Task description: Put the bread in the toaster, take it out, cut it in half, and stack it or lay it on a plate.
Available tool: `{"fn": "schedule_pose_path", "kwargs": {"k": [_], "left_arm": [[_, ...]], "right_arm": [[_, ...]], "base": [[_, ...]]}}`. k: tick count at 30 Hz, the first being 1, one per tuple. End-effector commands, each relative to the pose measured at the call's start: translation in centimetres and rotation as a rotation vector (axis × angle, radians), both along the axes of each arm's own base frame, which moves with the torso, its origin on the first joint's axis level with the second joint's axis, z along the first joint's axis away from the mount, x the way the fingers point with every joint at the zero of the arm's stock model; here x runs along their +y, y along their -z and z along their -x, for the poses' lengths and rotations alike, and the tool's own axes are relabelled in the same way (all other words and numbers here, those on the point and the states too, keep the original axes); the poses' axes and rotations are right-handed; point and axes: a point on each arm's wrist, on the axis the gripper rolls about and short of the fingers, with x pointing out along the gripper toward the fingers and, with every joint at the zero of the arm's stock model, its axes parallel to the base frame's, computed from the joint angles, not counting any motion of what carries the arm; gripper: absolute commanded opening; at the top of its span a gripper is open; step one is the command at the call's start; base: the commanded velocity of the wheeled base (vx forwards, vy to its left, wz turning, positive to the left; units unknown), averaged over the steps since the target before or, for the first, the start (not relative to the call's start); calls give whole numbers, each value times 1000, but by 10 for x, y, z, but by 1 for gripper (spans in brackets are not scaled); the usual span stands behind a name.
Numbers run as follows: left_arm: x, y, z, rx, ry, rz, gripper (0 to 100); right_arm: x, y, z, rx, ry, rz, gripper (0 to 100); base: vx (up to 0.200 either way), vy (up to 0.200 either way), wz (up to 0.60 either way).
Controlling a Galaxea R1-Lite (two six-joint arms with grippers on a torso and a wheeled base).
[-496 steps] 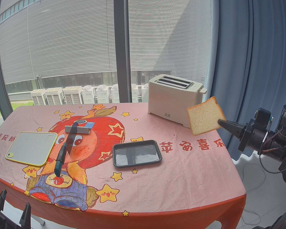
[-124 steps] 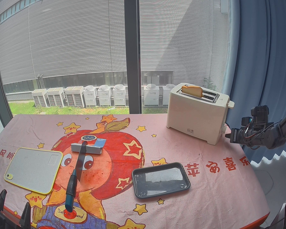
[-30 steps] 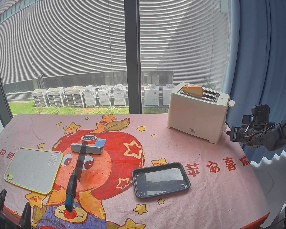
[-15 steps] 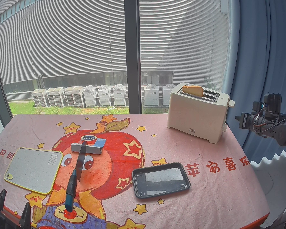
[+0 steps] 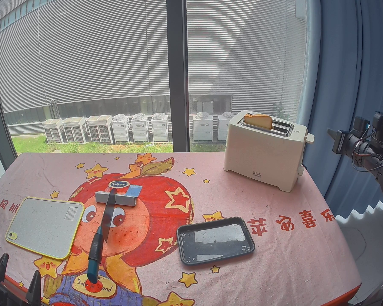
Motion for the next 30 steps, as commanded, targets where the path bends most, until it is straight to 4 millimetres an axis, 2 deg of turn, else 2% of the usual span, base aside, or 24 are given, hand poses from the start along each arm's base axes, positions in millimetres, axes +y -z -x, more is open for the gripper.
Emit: {"fn": "schedule_pose_path", "kwargs": {"k": [1,9,12,16,20,23,30], "left_arm": [[0,5,0,1,1,0,100],[0,5,0,0,1,1,100],[0,5,0,1,1,0,100],[0,5,0,1,1,-1,100],[0,5,0,1,1,0,100],[0,5,0,1,1,0,100],[0,5,0,1,1,-1,100]], "right_arm": [[-9,5,-3,-32,1,18,0],[-9,15,-2,-72,-117,16,0],[-17,21,-8,-95,-107,45,0],[-24,36,-16,-123,-149,108,0],[-30,58,-25,-227,-280,193,0],[-29,67,-31,-262,-313,205,0],[-23,72,-35,-249,-332,188,0]], "base": [[0,0,0],[0,0,0],[0,0,0],[0,0,0],[0,0,0],[0,0,0],[0,0,0]]}}
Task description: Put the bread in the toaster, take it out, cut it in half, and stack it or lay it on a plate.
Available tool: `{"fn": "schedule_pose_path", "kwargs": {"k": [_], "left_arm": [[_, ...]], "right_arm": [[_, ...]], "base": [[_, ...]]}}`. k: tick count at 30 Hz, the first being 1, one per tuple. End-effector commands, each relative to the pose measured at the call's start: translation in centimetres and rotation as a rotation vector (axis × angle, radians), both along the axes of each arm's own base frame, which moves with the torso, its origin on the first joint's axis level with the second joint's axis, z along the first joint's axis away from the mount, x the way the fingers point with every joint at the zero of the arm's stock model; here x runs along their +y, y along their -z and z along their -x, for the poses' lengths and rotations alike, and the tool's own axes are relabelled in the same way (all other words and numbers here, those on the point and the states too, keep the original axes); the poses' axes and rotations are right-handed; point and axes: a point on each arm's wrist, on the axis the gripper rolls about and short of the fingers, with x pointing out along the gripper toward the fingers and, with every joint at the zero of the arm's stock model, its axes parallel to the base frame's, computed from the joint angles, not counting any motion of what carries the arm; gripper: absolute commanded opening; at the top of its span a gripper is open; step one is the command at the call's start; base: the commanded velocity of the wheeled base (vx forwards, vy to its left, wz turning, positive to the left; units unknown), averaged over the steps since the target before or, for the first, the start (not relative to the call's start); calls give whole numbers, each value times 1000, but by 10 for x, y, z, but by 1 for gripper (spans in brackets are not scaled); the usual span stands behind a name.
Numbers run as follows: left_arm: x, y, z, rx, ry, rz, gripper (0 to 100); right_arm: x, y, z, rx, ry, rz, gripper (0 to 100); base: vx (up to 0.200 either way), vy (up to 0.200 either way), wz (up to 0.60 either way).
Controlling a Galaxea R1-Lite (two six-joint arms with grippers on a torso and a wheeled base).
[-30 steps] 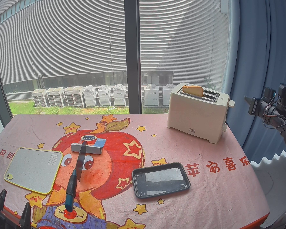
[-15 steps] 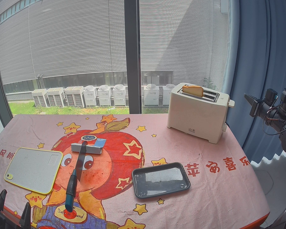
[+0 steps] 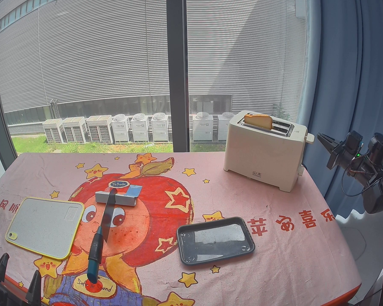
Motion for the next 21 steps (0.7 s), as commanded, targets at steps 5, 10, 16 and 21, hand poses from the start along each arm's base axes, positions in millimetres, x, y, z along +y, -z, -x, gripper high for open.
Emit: {"fn": "schedule_pose_path", "kwargs": {"k": [5,10,16,21], "left_arm": [[0,5,0,2,0,0,100],[0,5,0,2,0,-1,100],[0,5,0,2,0,-1,100],[0,5,0,2,0,-1,100]], "right_arm": [[2,25,-19,44,-7,-11,0],[4,27,-20,51,-6,-13,0],[4,33,-20,68,-3,-12,0],[3,36,-20,86,1,-12,0]], "base": [[0,0,0],[0,0,0],[0,0,0],[0,0,0]]}}
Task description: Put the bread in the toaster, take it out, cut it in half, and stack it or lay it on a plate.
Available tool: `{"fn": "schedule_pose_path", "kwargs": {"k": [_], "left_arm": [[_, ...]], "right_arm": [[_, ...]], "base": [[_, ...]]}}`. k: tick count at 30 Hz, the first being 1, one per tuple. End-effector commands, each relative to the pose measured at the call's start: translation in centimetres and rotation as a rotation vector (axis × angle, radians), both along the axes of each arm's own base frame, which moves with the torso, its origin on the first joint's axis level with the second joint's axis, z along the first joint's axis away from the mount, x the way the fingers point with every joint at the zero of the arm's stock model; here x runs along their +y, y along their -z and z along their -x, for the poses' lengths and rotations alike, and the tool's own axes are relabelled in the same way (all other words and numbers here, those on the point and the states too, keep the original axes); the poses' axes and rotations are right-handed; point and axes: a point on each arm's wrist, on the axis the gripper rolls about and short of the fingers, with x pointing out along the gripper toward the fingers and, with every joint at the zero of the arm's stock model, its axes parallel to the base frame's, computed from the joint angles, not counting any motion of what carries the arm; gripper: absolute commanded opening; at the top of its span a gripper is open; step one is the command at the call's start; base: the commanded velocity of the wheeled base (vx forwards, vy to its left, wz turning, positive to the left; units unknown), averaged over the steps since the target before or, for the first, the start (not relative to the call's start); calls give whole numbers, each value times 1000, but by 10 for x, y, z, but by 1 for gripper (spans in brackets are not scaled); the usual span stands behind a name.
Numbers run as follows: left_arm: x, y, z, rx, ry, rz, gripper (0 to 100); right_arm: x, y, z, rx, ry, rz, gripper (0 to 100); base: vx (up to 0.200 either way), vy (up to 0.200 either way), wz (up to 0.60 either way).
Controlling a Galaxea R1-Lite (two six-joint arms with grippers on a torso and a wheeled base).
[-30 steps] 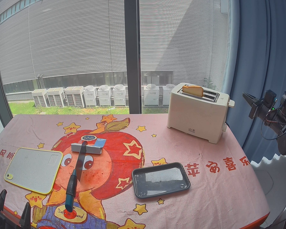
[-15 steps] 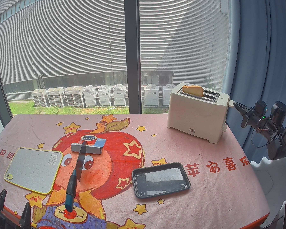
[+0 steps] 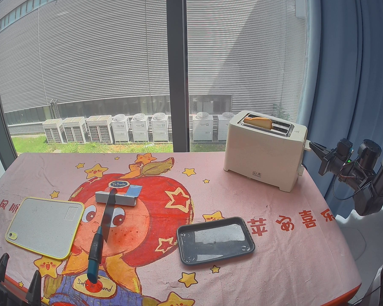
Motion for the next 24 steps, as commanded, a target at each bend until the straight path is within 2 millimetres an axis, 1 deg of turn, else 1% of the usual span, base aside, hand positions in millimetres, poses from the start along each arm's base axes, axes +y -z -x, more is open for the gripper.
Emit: {"fn": "schedule_pose_path", "kwargs": {"k": [1,5,14,24], "left_arm": [[0,5,0,1,1,0,100],[0,5,0,1,-2,0,100],[0,5,0,1,1,-2,100],[0,5,0,1,-1,-2,100]], "right_arm": [[0,6,1,24,2,1,0],[0,9,2,40,2,0,0],[0,26,1,90,0,2,0],[2,33,1,113,-6,2,0]], "base": [[0,0,0],[0,0,0],[0,0,0],[0,0,0]]}}
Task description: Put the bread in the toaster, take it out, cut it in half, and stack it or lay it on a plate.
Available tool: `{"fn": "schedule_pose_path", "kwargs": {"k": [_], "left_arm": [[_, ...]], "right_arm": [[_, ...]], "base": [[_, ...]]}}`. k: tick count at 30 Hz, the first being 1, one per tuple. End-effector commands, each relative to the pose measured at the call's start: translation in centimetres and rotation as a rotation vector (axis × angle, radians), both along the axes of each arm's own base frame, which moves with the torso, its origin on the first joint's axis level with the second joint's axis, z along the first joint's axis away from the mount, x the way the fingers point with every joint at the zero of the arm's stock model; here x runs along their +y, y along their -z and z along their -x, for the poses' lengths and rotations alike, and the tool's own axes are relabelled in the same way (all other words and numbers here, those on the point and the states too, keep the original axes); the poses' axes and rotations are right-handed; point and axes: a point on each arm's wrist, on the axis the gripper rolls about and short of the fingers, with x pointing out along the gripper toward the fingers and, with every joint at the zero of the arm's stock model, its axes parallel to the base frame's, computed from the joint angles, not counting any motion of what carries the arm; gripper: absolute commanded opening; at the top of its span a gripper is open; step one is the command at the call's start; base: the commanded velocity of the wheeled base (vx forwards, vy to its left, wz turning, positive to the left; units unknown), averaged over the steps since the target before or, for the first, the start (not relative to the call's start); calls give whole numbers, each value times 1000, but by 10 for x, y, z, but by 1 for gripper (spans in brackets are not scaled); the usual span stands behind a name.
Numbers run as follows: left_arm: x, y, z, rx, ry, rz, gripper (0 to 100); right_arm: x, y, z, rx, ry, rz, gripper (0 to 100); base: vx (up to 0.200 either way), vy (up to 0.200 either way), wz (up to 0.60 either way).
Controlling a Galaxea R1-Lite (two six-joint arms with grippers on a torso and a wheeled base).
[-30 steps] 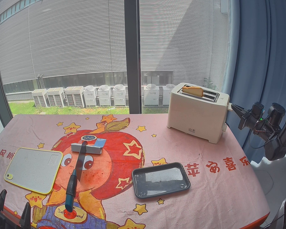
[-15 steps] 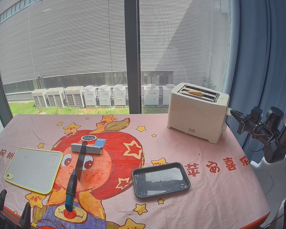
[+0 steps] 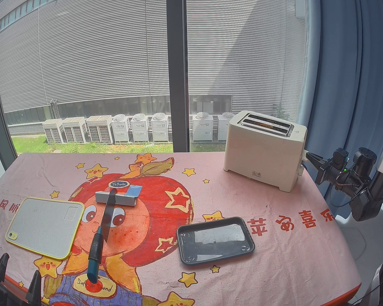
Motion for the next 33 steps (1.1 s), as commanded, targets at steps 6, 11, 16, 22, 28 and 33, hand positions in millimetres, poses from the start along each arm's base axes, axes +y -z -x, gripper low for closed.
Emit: {"fn": "schedule_pose_path", "kwargs": {"k": [6,11,16,22,28,33], "left_arm": [[0,5,0,1,0,0,100],[0,5,0,1,0,0,100],[0,5,0,1,0,0,100],[0,5,0,1,0,0,100],[0,5,0,1,-1,1,100],[0,5,0,1,0,1,100]], "right_arm": [[2,6,0,21,-6,0,0],[2,6,0,23,-6,-1,0],[2,7,0,24,-6,-1,0],[1,0,0,-8,-4,2,0],[2,-21,9,-47,-6,6,0],[0,-33,14,-86,2,9,0]], "base": [[0,0,0],[0,0,0],[0,0,0],[0,0,0],[0,0,0],[0,0,0]]}}
